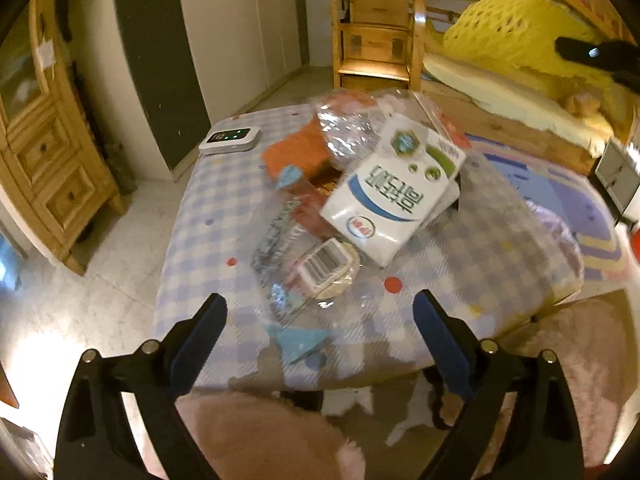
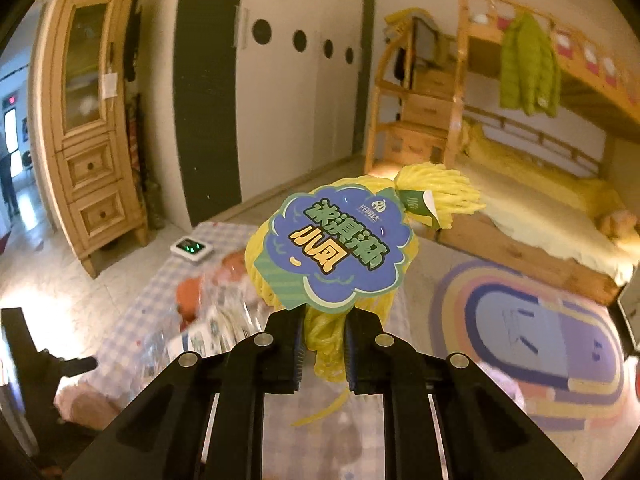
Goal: Collect trash
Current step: 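Lift the yellow net with the right gripper while the left gripper grasps a clear plastic wrapper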
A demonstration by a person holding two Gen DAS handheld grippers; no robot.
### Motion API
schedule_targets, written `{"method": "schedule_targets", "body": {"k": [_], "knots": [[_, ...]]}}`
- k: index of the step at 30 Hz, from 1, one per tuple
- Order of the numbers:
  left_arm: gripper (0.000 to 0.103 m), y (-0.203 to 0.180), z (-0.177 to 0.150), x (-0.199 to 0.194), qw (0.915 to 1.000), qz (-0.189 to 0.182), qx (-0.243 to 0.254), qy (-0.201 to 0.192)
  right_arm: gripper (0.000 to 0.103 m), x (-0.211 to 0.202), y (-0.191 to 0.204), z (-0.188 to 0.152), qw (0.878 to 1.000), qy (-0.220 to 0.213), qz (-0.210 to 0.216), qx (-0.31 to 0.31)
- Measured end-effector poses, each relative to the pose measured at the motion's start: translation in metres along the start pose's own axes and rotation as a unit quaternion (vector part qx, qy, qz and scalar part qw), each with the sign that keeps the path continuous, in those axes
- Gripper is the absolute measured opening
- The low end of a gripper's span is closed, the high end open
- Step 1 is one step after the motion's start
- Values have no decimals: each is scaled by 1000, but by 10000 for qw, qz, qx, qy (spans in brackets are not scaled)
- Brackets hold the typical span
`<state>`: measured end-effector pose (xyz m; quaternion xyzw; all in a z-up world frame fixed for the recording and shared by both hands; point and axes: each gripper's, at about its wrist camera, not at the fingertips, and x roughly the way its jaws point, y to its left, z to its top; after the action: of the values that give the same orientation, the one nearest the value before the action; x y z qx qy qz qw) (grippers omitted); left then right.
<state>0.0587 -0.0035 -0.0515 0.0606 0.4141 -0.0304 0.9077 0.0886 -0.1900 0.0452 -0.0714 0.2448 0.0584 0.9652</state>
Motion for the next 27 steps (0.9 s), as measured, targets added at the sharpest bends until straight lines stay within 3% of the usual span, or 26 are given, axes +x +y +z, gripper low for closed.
{"method": "schedule_targets", "body": {"k": [4,7,12,13,15,21,27], "knots": [[79,-4,0,26,9987,501,17,113,16,-7,-4,-13,9998,142,-19,128],[64,0,1,41,9968,723,-65,337,16,-9,-9,-19,9995,233,-31,224],[28,6,3,36,9963,817,-124,249,16,-18,-16,-29,9991,295,-80,282],[23,11,3,28,9965,822,-139,111,16,-19,-16,-29,9991,297,-98,289],[2,17,4,9,9966,794,-164,-160,16,-26,-24,-35,9991,278,-159,285],[0,34,18,-47,9956,49,-310,-882,16,-38,-46,-46,9982,288,-339,413],[0,-7,43,-76,9882,-788,63,-1309,16,-47,-73,-57,9956,341,-594,637]]}}
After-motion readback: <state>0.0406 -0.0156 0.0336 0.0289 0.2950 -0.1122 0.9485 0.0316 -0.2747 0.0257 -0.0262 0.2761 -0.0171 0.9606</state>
